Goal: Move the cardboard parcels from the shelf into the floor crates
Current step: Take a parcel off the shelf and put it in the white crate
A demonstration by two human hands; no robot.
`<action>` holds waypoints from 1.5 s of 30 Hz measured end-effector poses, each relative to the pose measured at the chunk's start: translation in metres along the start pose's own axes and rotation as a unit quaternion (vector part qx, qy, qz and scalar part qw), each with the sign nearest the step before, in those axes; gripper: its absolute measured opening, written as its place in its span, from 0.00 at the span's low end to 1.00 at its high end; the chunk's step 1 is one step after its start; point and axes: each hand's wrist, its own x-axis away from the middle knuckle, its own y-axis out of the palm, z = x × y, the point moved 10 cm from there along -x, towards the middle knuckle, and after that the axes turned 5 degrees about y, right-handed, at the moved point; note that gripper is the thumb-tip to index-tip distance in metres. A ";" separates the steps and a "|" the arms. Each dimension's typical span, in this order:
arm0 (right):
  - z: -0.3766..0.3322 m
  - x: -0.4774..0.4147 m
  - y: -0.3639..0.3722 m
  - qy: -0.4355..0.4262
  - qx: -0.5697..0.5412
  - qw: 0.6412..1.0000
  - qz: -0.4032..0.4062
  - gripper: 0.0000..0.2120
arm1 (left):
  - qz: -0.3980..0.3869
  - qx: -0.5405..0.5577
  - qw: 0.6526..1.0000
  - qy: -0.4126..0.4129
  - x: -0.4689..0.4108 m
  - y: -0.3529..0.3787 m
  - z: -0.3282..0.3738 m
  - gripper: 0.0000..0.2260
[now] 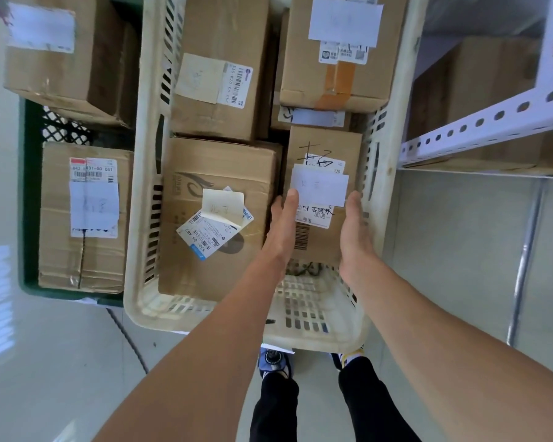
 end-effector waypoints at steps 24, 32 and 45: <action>-0.117 0.350 -0.070 -0.300 -0.048 0.952 -0.034 0.38 | -0.109 -0.007 0.983 0.146 0.300 -0.012 0.183 0.40; -0.121 0.518 -0.148 -0.362 -0.073 0.929 -0.027 0.51 | -0.147 -0.048 0.969 0.191 0.467 0.019 0.227 0.46; -0.038 0.609 -0.357 -0.394 -0.160 0.905 -0.014 0.41 | -0.167 -0.116 0.941 0.272 0.611 0.151 0.172 0.36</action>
